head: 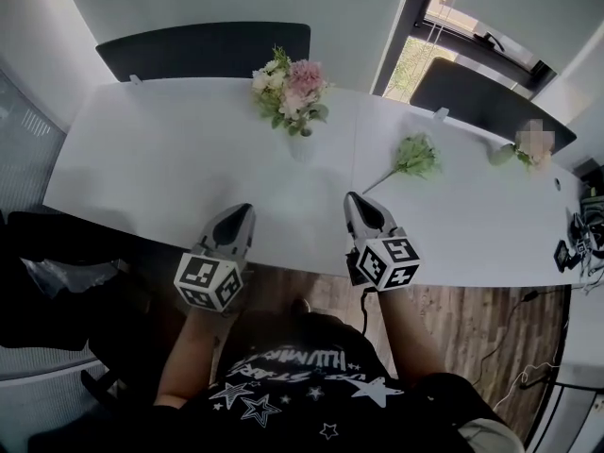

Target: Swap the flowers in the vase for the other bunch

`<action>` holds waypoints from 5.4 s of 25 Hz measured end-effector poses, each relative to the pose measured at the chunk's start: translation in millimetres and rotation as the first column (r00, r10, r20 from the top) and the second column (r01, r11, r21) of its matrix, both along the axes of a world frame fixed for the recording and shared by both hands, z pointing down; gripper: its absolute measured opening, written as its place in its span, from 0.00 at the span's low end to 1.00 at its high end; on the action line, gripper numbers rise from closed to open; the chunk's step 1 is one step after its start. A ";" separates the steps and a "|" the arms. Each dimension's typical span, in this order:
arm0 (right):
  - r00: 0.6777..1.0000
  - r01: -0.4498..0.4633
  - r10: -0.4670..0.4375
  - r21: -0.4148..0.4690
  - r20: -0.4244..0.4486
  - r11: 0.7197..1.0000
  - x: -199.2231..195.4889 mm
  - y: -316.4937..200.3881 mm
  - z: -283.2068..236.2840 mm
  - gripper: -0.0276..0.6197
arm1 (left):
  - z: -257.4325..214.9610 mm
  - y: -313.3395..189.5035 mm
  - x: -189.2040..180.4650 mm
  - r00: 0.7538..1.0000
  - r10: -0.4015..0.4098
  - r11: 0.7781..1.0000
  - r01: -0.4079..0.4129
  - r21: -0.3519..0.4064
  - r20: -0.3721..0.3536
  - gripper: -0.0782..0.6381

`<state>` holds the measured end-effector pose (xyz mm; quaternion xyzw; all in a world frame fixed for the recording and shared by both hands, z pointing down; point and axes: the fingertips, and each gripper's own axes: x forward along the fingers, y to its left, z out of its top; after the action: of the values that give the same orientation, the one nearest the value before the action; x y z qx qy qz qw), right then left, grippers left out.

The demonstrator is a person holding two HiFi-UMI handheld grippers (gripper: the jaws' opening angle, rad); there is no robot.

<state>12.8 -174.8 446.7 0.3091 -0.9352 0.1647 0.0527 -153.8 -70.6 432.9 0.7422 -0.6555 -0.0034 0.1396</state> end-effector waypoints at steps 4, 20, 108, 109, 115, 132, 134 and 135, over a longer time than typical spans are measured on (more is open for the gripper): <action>0.999 0.023 -0.023 0.000 0.022 1.000 -13.8 -10.4 -9.7 0.05 | -4.7 -12.0 -3.2 1.000 0.004 1.000 -0.004 -0.008 -0.002 0.11; 0.998 -0.009 0.010 -0.006 0.063 1.000 -49.9 -65.4 -17.9 0.05 | 22.2 -93.4 -14.3 0.987 0.152 0.988 -0.150 -0.037 0.047 0.11; 0.978 0.180 -0.192 0.131 0.084 0.975 -137.3 -145.9 -80.8 0.16 | 122.1 -232.1 23.4 0.875 0.440 0.898 -0.430 -0.093 0.203 0.49; 0.978 0.174 -0.187 0.135 0.088 0.975 -133.4 -145.4 -85.5 0.16 | 121.9 -232.1 23.5 0.873 0.440 0.898 -0.431 -0.093 0.208 0.49; 0.979 0.141 -0.158 0.130 0.131 0.982 -109.8 -141.2 -105.6 0.15 | 122.7 -232.5 22.5 0.871 0.434 0.901 -0.422 -0.104 0.230 0.49; 0.999 -0.009 0.009 -0.011 0.052 1.000 -36.3 -133.1 -52.1 0.15 | 113.9 -212.5 5.6 0.901 0.380 0.924 -0.364 -0.115 0.208 0.49; 1.000 -0.017 0.018 -0.042 0.025 0.999 -27.3 -128.9 -37.2 0.15 | 107.7 -203.9 8.7 0.909 0.373 0.927 -0.360 -0.103 0.187 0.49; 1.000 -0.023 0.024 -0.059 0.014 0.998 -21.7 -125.1 -30.6 0.15 | 104.0 -198.1 9.2 0.912 0.363 0.932 -0.351 -0.095 0.192 0.49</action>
<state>-8.9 -300.0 416.1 0.3173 -0.9266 0.1949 0.0530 -144.5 -268.7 536.9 0.8413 -0.5197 0.1181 0.0908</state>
